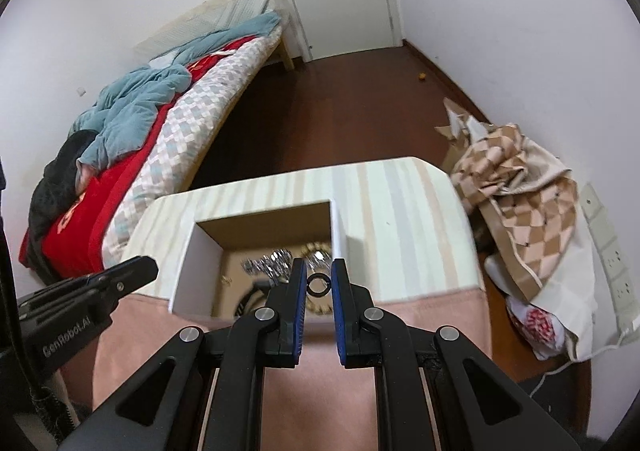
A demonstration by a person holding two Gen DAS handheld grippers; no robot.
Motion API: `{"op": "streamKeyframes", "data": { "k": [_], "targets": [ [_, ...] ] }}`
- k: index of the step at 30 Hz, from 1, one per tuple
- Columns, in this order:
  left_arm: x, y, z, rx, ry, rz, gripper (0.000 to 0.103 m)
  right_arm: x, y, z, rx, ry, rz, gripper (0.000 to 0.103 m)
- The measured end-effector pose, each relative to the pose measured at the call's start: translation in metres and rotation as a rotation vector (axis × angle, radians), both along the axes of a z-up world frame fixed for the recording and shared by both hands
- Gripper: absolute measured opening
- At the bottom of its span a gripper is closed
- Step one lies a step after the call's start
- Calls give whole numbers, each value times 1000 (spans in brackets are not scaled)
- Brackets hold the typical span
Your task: Organize jewelry
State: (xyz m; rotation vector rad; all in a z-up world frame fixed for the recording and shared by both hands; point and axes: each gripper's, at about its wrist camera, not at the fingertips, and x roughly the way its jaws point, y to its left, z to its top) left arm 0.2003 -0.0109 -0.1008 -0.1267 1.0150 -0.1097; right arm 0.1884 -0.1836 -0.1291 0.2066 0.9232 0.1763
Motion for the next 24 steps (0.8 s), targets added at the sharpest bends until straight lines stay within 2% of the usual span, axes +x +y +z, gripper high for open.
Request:
{"op": "streamKeyframes", "data": {
  "k": [4,7,11,15,17,19,20,24],
  "targets": [
    [28,12,-12,-4,53,14,3,36,8,-12,13,66,31,13],
    [29,20,-18,-9,64,27,3,43,10,-13,9,62,35,13],
    [2,20,-22,-14,65,34,6,27,7,-10,17,41,40,13],
    [-41,13,-37,12,90,51,8,-14,-1,-16,25,43,40,13],
    [-56,6,-50,18,121,45,19,-37,-6,-25,24,60,30,13],
    [-63,-1,-65,29,150,35,65,-53,-10,-34,12,77,17,13],
    [-64,-4,-74,29,164,33,69,-59,-12,-37,6,81,12,13],
    [-59,-16,-104,42,195,29,69,-74,-23,-58,-17,122,-25,13]
  ]
}}
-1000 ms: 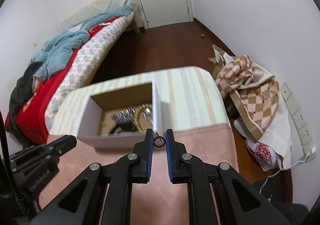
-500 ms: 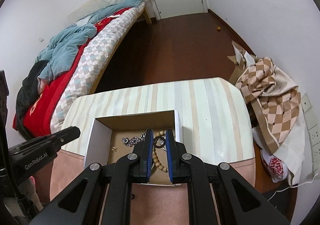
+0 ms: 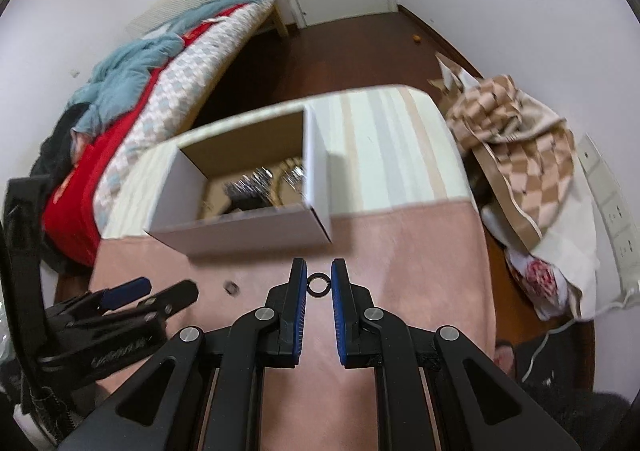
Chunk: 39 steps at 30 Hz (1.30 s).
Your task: Organize jewelry
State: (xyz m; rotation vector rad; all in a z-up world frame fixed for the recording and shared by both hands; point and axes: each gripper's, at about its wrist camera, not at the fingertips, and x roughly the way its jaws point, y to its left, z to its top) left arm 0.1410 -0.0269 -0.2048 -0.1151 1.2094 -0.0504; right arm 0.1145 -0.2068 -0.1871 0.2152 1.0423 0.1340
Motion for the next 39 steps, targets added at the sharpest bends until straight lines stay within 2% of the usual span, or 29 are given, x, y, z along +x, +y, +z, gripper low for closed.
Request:
{"op": "streamKeyframes", "data": {
  "k": [8,9,11,12,13,16,19,24,27,29,33,39],
  "targets": [
    [7,-25,-35,76,16,-50,68,2,-16,-14,-37,14,-45,13],
    [6,-29,-35,97,-7,-61,63,2,-16,-15,-42,14,-45,13],
    [5,-35,-34,115,-43,-88,46,5,-16,-14,-46,10,-44,13],
    [4,-38,-32,118,-59,-99,20,6,-15,-13,-47,9,-44,13],
    [5,-40,-31,117,-59,-111,10,7,-14,-12,-48,5,-43,13],
    [4,-39,-29,97,-52,-110,10,9,-11,-5,-46,-10,-38,13],
    [0,-33,-13,67,-70,-104,10,11,-9,7,-32,-32,-35,13],
    [4,-11,49,-31,-136,-77,10,23,-4,35,8,-80,-7,13],
    [25,1,81,-77,-169,-69,10,43,4,48,41,-87,27,13],
    [42,6,91,-86,-173,-66,10,62,11,52,79,-69,54,13],
    [84,15,85,-52,-134,-72,10,108,32,46,94,-14,112,13],
    [122,31,57,-107,-2,-40,11,159,55,16,66,122,163,13]
  ]
}}
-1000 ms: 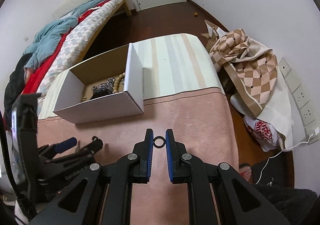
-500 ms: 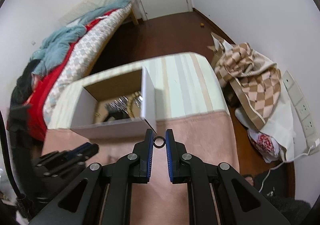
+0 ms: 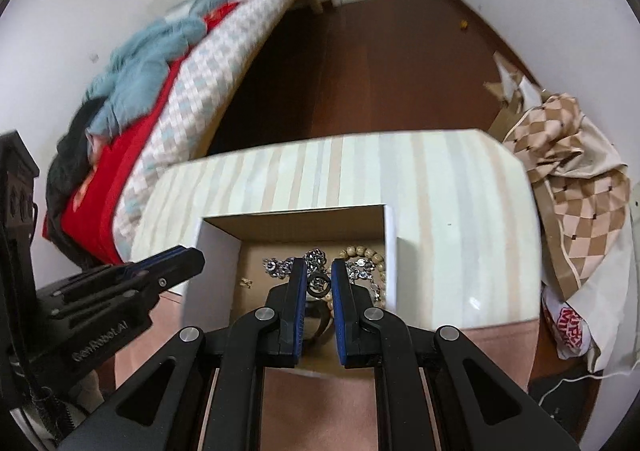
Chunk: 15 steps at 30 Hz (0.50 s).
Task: Organize jewelry
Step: 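Lower both rings into the white box and open both tools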
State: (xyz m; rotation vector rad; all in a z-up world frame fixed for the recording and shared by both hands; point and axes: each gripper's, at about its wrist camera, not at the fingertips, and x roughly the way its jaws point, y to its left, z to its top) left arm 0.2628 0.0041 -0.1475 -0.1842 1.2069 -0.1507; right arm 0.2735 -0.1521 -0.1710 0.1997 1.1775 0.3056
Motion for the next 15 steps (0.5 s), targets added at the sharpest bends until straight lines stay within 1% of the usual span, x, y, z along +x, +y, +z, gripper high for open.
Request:
{"op": "streamKeyframes", "data": {
  "k": [3,6,8,9,10,11,12,14,15],
  "targets": [
    [8,4,-6,21,48,33,12,13,1,-12,3,70,14,13],
    [11,9,-6,24,64,58,14,19,1,-18,15,117,17,15],
    [9,11,-3,28,56,66,22,18,-2,-16,16,117,11,28],
    [9,12,-2,40,52,71,37,17,-4,-15,24,117,11,39],
    [8,13,1,51,44,76,54,16,-6,-12,25,112,8,41],
    [7,15,4,58,31,84,61,14,-6,-10,28,112,12,41],
    [5,16,6,67,21,92,66,12,-8,-7,31,109,7,41],
    [2,18,9,78,9,96,67,9,-10,-3,19,98,1,44],
    [0,21,10,88,4,99,67,7,-11,-1,6,89,-1,46]
  ]
}}
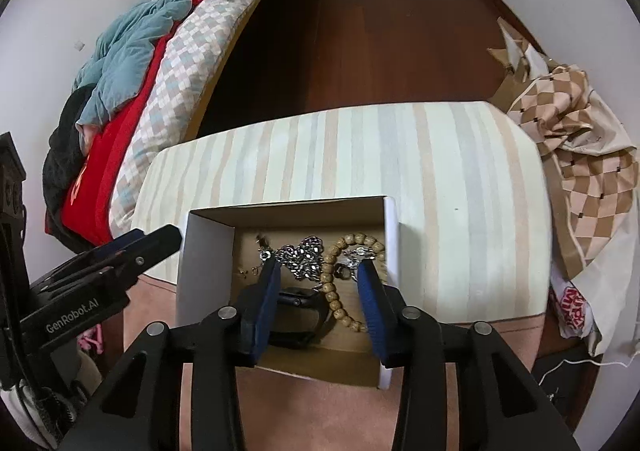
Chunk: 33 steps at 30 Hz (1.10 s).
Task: Organize jewelry
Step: 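Lower both rings into the white box and open both tools, then lift both tools up away from the white box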
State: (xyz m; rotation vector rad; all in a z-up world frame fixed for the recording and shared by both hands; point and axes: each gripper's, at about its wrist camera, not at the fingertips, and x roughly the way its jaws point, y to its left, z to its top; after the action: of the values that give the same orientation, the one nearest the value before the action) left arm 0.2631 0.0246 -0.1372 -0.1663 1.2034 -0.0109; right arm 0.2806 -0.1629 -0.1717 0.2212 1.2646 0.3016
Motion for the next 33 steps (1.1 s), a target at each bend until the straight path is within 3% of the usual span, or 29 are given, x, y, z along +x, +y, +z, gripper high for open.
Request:
{"op": "streamKeyframes", "data": {
  "k": [3,4,7,9,11,13,22,33],
  "targets": [
    [-11,3,3,30,-19,7,81,-8,-2,6,-49,-23,-10,55],
    [-15,4,3,42,-26,10,87,-13,-2,8,-75,-32,-15,60],
    [-29,4,3,94,-35,21,94,-24,-4,10,-132,-56,-28,79],
    [-37,3,1,128,-36,26,103,-32,-6,10,-179,-63,-48,80],
    [-46,2,0,149,-37,32,103,-42,-7,9,-216,-70,-64,83],
    [-53,1,-2,158,-36,34,103,-52,-10,8,-251,-66,-78,102],
    [-94,-11,18,166,-64,35,103,-99,-10,38,-346,-139,-86,103],
    [-161,-22,96,187,-207,12,103,-168,-19,119,-327,-267,-139,103]
  ]
}}
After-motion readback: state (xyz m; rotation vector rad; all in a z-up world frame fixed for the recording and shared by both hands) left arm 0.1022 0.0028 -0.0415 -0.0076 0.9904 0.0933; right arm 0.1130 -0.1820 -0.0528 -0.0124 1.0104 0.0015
